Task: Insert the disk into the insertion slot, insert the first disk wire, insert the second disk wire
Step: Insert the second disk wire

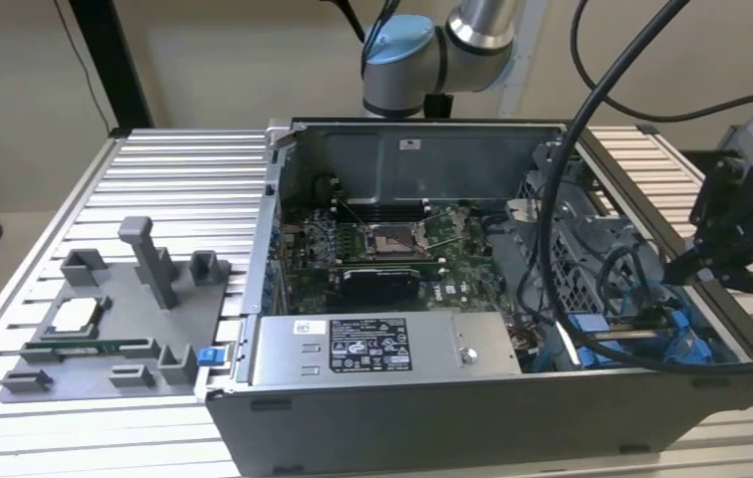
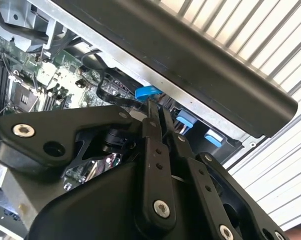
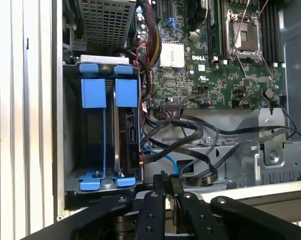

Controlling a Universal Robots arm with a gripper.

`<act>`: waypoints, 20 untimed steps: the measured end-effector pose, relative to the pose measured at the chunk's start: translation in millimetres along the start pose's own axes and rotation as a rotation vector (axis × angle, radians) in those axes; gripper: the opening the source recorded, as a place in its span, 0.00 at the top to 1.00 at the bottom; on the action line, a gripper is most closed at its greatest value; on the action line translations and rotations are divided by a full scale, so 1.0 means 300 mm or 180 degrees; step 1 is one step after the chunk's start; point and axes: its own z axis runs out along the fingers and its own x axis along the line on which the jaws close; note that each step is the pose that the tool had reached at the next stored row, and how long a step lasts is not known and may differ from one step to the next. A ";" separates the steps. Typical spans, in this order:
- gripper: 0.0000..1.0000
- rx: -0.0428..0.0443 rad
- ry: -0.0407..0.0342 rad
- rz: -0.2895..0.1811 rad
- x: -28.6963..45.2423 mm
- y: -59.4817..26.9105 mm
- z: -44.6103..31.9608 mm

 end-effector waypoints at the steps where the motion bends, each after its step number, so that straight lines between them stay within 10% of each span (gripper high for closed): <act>1: 1.00 0.0000 -0.0001 0.0000 -0.002 0.003 -0.007; 20: 1.00 0.0000 -0.0002 0.0000 0.003 0.111 -0.023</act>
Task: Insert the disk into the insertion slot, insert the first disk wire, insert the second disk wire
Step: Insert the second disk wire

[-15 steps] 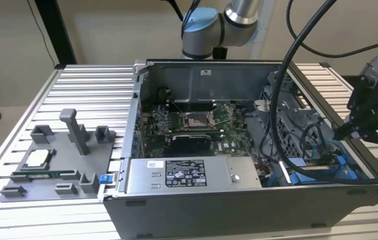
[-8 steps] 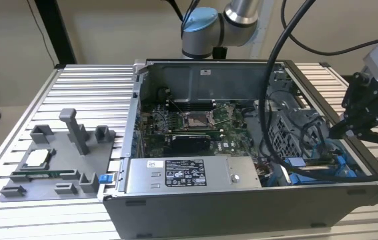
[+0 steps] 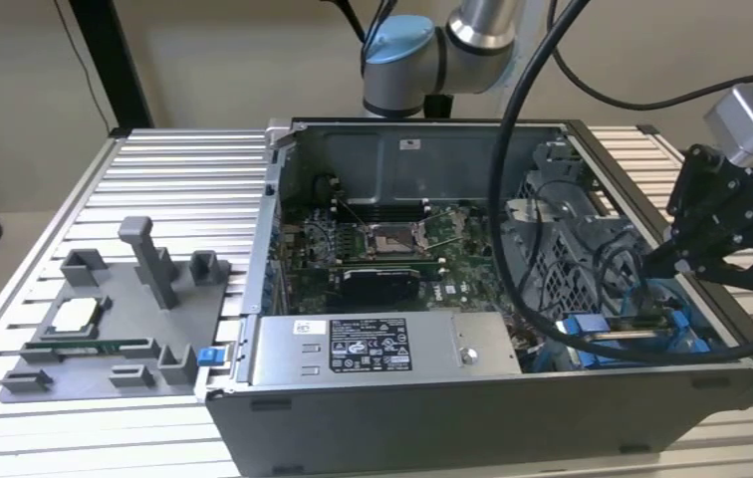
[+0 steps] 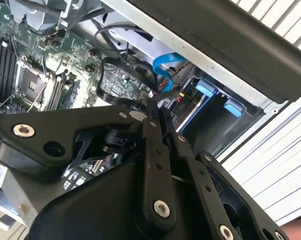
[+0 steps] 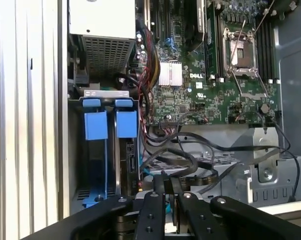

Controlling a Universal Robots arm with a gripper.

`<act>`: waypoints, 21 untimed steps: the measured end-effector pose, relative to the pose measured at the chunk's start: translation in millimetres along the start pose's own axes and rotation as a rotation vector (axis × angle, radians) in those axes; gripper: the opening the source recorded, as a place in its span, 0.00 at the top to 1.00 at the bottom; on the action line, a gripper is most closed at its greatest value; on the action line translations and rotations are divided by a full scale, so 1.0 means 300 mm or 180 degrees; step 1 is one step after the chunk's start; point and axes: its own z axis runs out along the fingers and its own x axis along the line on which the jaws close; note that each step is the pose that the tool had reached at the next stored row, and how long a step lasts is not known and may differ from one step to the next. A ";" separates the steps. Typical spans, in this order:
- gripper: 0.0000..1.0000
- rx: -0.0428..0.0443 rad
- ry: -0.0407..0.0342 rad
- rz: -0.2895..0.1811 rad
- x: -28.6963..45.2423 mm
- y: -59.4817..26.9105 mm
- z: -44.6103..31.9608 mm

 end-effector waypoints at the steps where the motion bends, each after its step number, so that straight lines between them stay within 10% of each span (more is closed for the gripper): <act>1: 1.00 0.0000 0.0000 0.0000 0.002 0.006 0.000; 21: 1.00 0.0010 -0.0022 -0.0010 0.081 0.083 -0.036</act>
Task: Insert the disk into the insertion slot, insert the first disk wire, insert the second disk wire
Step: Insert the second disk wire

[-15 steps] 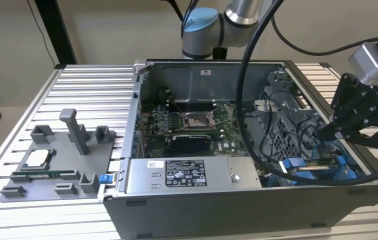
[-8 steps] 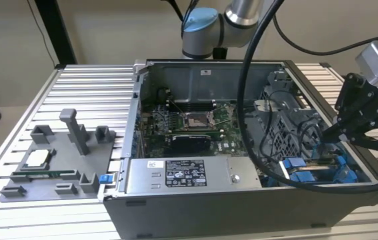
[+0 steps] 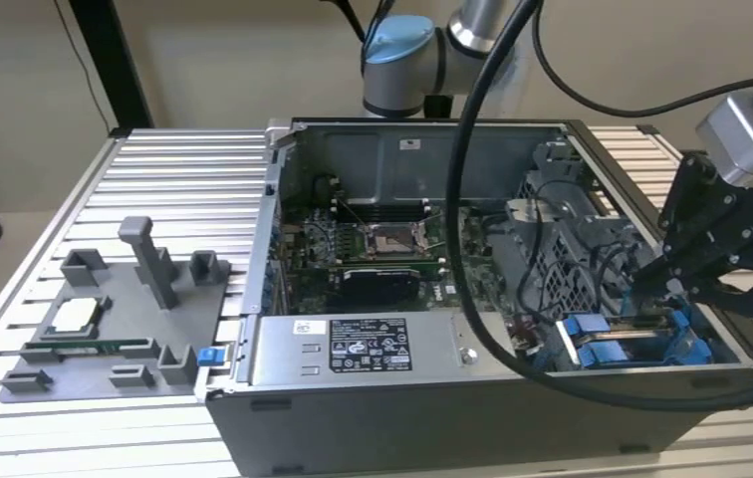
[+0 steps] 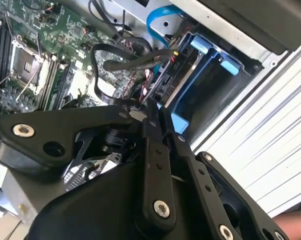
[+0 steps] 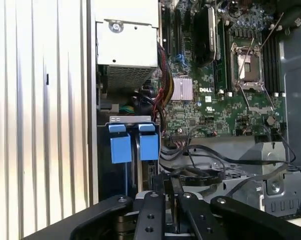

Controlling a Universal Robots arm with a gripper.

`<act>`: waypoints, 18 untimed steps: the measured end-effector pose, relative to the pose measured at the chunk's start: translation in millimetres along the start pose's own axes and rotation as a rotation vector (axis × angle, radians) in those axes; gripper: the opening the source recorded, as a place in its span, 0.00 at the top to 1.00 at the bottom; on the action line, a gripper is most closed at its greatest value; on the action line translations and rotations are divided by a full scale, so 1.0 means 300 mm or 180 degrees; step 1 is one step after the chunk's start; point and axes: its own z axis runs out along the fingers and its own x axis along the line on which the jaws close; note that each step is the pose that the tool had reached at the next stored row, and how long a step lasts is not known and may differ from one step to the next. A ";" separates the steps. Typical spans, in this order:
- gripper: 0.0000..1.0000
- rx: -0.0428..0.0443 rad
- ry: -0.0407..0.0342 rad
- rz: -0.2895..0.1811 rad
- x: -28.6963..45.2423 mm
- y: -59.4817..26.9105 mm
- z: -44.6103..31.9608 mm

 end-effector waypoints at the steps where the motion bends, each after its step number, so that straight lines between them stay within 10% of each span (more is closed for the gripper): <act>1: 1.00 0.0001 0.0000 -0.0001 0.002 0.002 0.002; 9: 1.00 0.0064 0.0003 -0.0018 0.015 0.016 0.017; 12: 1.00 0.0108 0.0042 -0.0026 0.016 0.028 0.021; 18: 1.00 0.0363 0.0125 -0.0084 0.019 0.068 0.028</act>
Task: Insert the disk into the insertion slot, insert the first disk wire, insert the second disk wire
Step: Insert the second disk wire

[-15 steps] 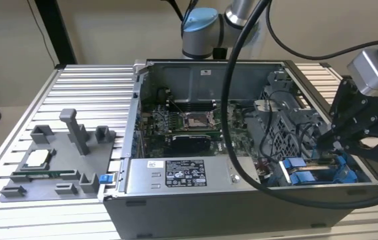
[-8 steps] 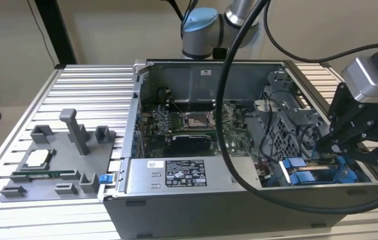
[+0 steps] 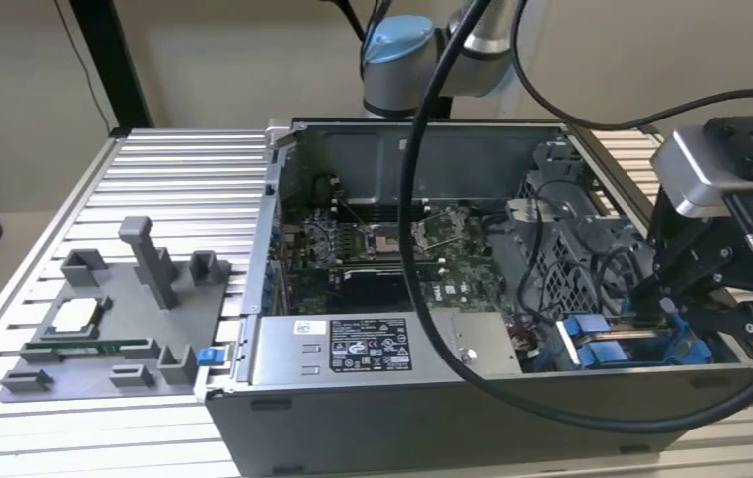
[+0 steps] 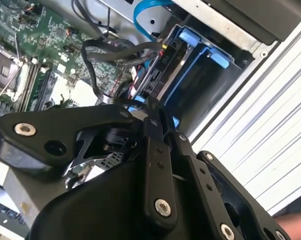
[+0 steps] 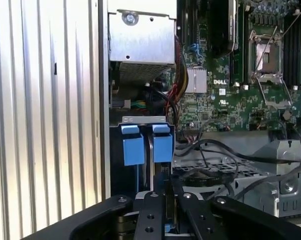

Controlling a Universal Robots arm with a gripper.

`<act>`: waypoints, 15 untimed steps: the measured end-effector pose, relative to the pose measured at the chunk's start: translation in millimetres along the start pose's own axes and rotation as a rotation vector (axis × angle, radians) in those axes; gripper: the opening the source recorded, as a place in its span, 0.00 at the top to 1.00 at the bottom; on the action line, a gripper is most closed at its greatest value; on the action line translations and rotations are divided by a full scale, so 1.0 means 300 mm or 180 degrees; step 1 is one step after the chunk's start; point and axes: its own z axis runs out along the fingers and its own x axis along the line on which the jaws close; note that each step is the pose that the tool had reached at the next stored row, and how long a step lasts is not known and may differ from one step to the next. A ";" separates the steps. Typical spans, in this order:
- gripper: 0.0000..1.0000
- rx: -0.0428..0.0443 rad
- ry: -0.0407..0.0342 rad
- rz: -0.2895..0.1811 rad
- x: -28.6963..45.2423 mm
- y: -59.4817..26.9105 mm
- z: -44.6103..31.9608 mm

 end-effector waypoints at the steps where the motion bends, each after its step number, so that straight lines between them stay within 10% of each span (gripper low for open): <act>1: 1.00 0.0053 0.0009 -0.0013 0.000 0.008 0.001; 6: 1.00 0.0262 0.0041 -0.0061 -0.001 0.041 0.007; 15: 1.00 0.0415 0.0104 -0.0093 -0.021 0.065 0.033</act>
